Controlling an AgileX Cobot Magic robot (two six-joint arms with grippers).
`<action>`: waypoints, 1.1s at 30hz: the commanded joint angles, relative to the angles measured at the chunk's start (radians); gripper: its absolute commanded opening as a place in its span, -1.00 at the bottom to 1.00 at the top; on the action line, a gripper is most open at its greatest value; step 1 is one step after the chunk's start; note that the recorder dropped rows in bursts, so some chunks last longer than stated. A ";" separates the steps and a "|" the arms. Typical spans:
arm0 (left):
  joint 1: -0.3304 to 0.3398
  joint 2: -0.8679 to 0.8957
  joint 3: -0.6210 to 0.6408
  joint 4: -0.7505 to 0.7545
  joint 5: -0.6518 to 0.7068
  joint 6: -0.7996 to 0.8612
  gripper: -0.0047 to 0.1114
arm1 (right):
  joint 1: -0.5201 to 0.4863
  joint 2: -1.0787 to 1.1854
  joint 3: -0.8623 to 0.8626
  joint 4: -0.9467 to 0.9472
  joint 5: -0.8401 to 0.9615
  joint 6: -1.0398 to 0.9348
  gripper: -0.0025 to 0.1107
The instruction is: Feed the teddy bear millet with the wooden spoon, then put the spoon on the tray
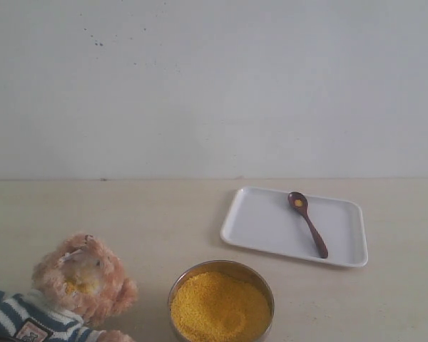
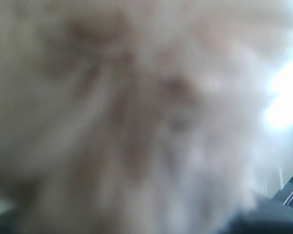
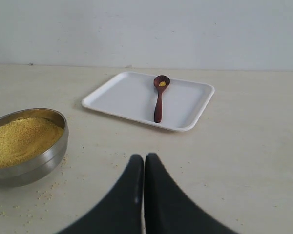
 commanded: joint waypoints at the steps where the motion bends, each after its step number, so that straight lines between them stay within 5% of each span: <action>1: 0.002 0.001 0.002 -0.011 0.020 0.009 -0.85 | 0.001 -0.006 -0.001 -0.010 0.001 -0.002 -0.96; 33: 0.000 0.001 0.002 -0.114 0.051 -0.006 -0.85 | 0.001 -0.006 -0.001 -0.010 0.001 -0.002 -0.96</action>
